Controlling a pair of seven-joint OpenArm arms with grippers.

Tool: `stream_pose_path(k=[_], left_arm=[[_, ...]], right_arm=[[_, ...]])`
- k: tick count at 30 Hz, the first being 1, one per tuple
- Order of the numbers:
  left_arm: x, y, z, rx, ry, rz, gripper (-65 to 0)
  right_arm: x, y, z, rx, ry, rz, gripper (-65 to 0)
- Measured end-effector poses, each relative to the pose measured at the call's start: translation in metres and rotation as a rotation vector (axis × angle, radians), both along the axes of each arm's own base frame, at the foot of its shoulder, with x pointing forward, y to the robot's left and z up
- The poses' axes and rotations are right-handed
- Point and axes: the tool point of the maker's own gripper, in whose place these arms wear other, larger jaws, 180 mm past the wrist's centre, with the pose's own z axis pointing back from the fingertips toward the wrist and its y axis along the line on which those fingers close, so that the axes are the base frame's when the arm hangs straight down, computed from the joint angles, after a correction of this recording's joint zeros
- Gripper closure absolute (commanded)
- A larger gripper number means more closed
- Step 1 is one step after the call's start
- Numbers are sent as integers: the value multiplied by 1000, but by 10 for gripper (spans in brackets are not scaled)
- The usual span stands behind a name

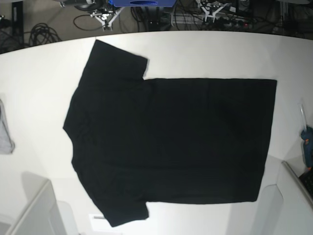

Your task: Fold the T-shirt properly

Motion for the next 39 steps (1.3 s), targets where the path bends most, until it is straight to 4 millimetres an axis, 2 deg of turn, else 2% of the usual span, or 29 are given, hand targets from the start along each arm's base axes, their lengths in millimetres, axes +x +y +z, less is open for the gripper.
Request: stream_pose_path(k=[2,5,6,8,10,11,12,14,15,16,19,20,24,26,32,34,36,39], left_arm=[[9,-8,-1,-17,-18,14,-3],[22,-9,-2,-18,-44,17,0],[27,-8,-2,-17,-58,16,0],[31,-7,-1,-16,-82,7,-2],[24,-6,-1,-15,-87,10,-2],[17,-6,0,-15,-80,9,0],[10,-7,1,-18,-75,1,0],[0,-7,2,-20,-77,-13,-3],[-3,-8,3,-21,-77,-13,-3],[-4,-8,4,-22,-82,-8,-5],[6,-7,4,-19,-108,2,-5],[11,-7,4,-19,-118,2,-7],[20,-8,4,-21,-139,1,-8],[17,-8,4,-21,-128,2,-46],[17,-9,4,-23,-131,-6,-380],[17,-9,4,-23,-130,-6,-429],[16,-9,4,-23,-128,-7,-415],[15,-9,4,-23,-127,-7,-346]], right_arm=[[-4,0,0,0,-2,0,0],[-20,0,1,0,23,-1,-24],[-27,0,1,0,37,-1,-65],[-37,0,2,0,59,0,-210],[-39,0,2,0,58,0,-362],[-40,0,2,0,61,-1,-416],[-37,0,2,0,50,-1,-435],[-35,0,1,1,31,0,-407],[-35,0,2,1,24,1,-363],[-37,0,2,1,20,3,-300],[-50,-3,3,-4,34,5,-42],[-54,-4,4,-5,42,5,0],[-56,-5,4,-7,40,3,0],[-54,-5,4,-6,36,3,0],[-60,-5,4,-7,46,3,0],[-61,-5,5,-6,48,3,0],[-61,-5,4,-7,47,4,0],[-61,-5,4,-7,47,4,0]])
